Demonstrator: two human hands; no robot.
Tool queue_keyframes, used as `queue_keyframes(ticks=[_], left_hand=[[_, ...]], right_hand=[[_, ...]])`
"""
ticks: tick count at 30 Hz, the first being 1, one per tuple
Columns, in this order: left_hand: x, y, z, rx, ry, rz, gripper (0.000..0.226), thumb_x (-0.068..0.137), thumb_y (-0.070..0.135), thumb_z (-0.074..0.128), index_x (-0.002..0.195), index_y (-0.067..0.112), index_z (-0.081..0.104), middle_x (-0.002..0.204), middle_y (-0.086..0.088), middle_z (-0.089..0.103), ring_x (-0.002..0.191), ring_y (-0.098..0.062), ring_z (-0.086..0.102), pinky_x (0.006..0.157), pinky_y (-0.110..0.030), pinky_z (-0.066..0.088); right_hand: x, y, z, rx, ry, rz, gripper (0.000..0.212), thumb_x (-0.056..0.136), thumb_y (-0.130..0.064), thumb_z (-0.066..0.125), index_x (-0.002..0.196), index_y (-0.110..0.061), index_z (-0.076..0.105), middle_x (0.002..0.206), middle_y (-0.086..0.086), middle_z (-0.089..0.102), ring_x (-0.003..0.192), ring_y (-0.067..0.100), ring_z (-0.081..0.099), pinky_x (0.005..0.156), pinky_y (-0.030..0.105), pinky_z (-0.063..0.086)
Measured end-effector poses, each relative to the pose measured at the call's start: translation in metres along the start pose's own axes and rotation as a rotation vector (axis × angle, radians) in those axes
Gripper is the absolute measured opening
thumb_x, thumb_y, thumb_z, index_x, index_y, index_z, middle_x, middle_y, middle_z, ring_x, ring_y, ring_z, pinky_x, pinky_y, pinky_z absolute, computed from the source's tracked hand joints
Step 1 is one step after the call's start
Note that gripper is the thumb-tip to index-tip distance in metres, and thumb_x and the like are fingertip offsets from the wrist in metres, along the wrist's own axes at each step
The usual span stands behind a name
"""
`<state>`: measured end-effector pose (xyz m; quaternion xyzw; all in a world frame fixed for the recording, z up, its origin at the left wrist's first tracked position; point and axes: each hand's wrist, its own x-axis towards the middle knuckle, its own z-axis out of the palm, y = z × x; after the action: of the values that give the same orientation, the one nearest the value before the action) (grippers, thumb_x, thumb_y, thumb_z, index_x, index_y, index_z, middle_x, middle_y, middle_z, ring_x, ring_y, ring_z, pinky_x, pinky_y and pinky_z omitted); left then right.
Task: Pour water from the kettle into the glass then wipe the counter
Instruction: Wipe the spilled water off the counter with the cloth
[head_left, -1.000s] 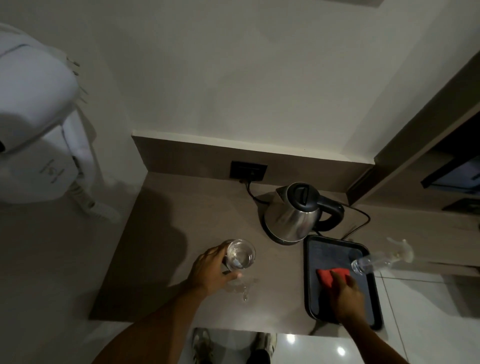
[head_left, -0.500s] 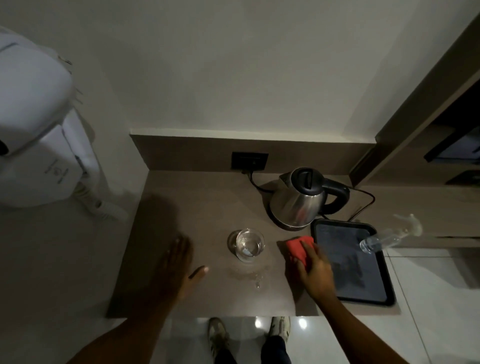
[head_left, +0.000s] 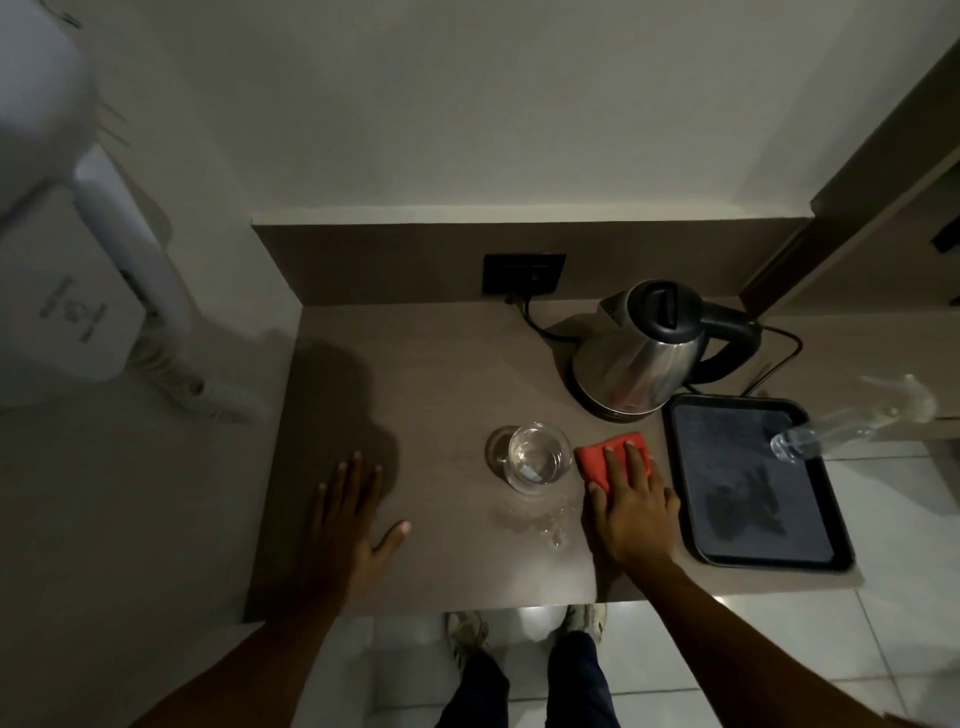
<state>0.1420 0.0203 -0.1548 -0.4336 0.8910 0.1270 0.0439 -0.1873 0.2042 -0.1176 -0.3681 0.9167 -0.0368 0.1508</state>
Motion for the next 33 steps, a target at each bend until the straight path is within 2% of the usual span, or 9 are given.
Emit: queue_keyframes(ticks=[5, 8, 14, 18, 26, 30, 33], left_hand=[[-0.002, 0.004, -0.004, -0.036, 0.016, -0.017, 0.085, 0.092, 0.075, 0.02, 0.157, 0.021, 0.021, 0.165, -0.013, 0.019, 0.151, -0.031, 0.019, 0.117, -0.051, 0.021], [-0.001, 0.004, -0.007, -0.034, 0.001, -0.026, 0.087, 0.092, 0.076, 0.018, 0.155, 0.017, 0.028, 0.164, -0.014, 0.021, 0.15, -0.033, 0.022, 0.117, -0.052, 0.022], [0.001, 0.002, -0.003, -0.023, -0.015, -0.037, 0.089, 0.091, 0.077, 0.016, 0.155, 0.017, 0.029, 0.164, -0.012, 0.021, 0.15, -0.034, 0.023, 0.117, -0.054, 0.026], [0.002, -0.001, 0.0, -0.016, -0.02, -0.043, 0.089, 0.09, 0.078, 0.017, 0.156, 0.019, 0.026, 0.166, -0.01, 0.018, 0.151, -0.033, 0.02, 0.118, -0.054, 0.024], [0.004, -0.006, 0.008, -0.028, -0.03, -0.045, 0.087, 0.09, 0.078, 0.019, 0.158, 0.023, 0.018, 0.168, -0.006, 0.008, 0.153, -0.03, 0.013, 0.12, -0.052, 0.019], [0.003, -0.005, 0.007, -0.026, -0.023, -0.034, 0.088, 0.09, 0.078, 0.019, 0.159, 0.023, 0.016, 0.168, -0.008, 0.009, 0.153, -0.031, 0.014, 0.12, -0.053, 0.019], [0.002, -0.005, 0.005, -0.023, -0.015, -0.029, 0.087, 0.09, 0.078, 0.018, 0.158, 0.023, 0.017, 0.168, -0.008, 0.011, 0.152, -0.031, 0.015, 0.12, -0.051, 0.018]], right_hand=[[-0.021, -0.009, 0.004, -0.013, -0.012, -0.015, 0.064, 0.097, -0.053, 0.031, 0.153, -0.023, 0.023, 0.162, 0.01, 0.019, 0.146, 0.032, 0.018, 0.113, 0.054, 0.021], [-0.037, -0.016, 0.005, 0.004, -0.008, -0.015, 0.065, 0.094, -0.054, 0.029, 0.15, -0.02, 0.031, 0.158, 0.012, 0.028, 0.143, 0.034, 0.027, 0.108, 0.054, 0.028], [-0.066, -0.03, 0.009, 0.042, 0.012, -0.058, 0.066, 0.091, -0.051, 0.03, 0.143, -0.014, 0.045, 0.15, 0.017, 0.042, 0.133, 0.04, 0.042, 0.1, 0.057, 0.038], [-0.08, -0.039, 0.013, 0.054, 0.001, -0.08, 0.066, 0.09, -0.051, 0.031, 0.143, -0.015, 0.046, 0.15, 0.016, 0.043, 0.133, 0.039, 0.042, 0.1, 0.058, 0.038], [-0.102, -0.056, 0.025, 0.025, -0.053, -0.207, 0.06, 0.087, -0.049, 0.043, 0.139, -0.019, 0.05, 0.145, 0.011, 0.05, 0.127, 0.035, 0.051, 0.094, 0.05, 0.045], [-0.104, -0.07, 0.031, 0.001, -0.111, -0.27, 0.063, 0.082, -0.052, 0.05, 0.137, -0.02, 0.051, 0.141, 0.01, 0.054, 0.123, 0.035, 0.054, 0.091, 0.049, 0.048], [-0.097, -0.073, 0.029, 0.022, -0.101, -0.33, 0.063, 0.078, -0.046, 0.057, 0.135, -0.018, 0.052, 0.139, 0.011, 0.054, 0.12, 0.036, 0.054, 0.09, 0.046, 0.05]])
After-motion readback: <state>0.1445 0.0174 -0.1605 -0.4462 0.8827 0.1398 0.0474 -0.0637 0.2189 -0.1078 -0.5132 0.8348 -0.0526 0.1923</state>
